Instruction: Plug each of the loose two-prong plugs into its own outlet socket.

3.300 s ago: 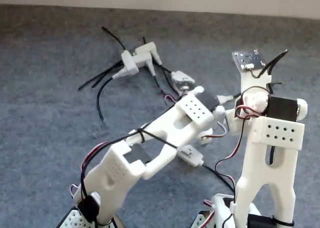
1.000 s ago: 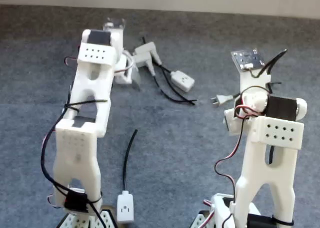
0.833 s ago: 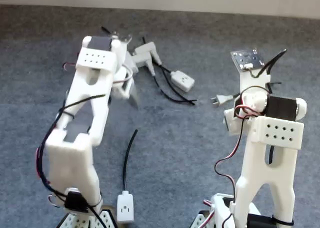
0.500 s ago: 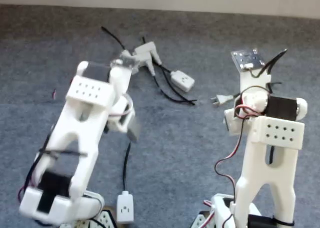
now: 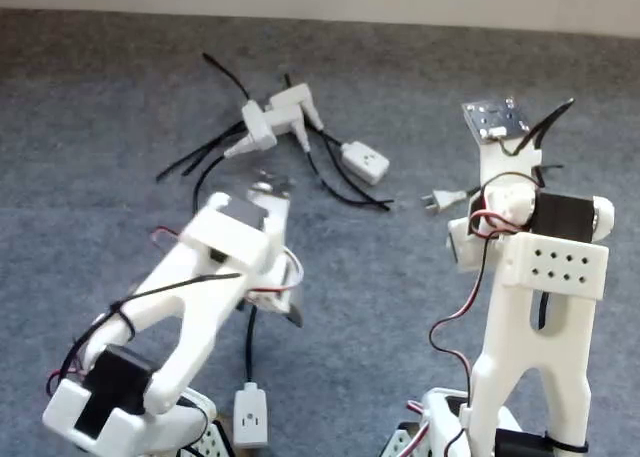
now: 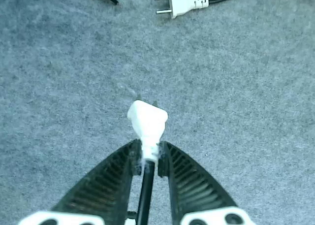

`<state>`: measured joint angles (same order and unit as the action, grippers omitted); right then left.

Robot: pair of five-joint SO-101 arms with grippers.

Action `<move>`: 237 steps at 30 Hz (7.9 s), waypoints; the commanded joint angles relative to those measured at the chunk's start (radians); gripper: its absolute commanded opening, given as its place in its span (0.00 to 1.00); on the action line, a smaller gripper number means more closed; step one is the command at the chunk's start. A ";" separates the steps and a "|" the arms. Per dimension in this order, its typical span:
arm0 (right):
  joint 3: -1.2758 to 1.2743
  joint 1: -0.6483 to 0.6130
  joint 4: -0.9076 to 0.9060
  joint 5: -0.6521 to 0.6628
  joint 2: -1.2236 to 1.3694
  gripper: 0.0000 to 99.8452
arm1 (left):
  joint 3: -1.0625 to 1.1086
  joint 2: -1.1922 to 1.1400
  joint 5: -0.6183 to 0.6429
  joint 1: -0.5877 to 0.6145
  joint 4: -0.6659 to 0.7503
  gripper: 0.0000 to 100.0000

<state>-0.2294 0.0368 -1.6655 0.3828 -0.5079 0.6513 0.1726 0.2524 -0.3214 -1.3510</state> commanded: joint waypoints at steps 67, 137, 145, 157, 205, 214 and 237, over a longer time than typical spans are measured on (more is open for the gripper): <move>-0.077 0.004 0.111 0.012 -0.001 0.04 | -0.846 -0.173 -0.245 0.051 -0.180 0.01; -0.085 0.004 0.165 0.012 0.007 0.04 | -1.155 -0.885 0.054 0.077 -0.055 0.27; -0.085 0.004 0.162 0.012 0.007 0.04 | -1.205 -0.915 0.037 0.097 -0.075 0.10; -0.085 0.004 0.160 0.012 0.007 0.04 | -1.649 -0.914 -0.350 0.251 -0.384 0.01; -0.111 0.002 0.168 0.012 0.005 0.04 | 0.483 0.338 -1.212 0.189 1.099 0.01; -0.113 0.002 0.183 0.012 0.005 0.04 | 0.877 0.329 -1.399 0.183 2.188 0.01; -0.113 0.002 0.182 0.012 0.005 0.04 | 0.464 -0.199 -2.058 0.157 3.007 0.12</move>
<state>-0.3475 0.0368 -1.4998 0.3844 -0.4956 1.2881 0.0775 -1.4124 -0.1435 1.2697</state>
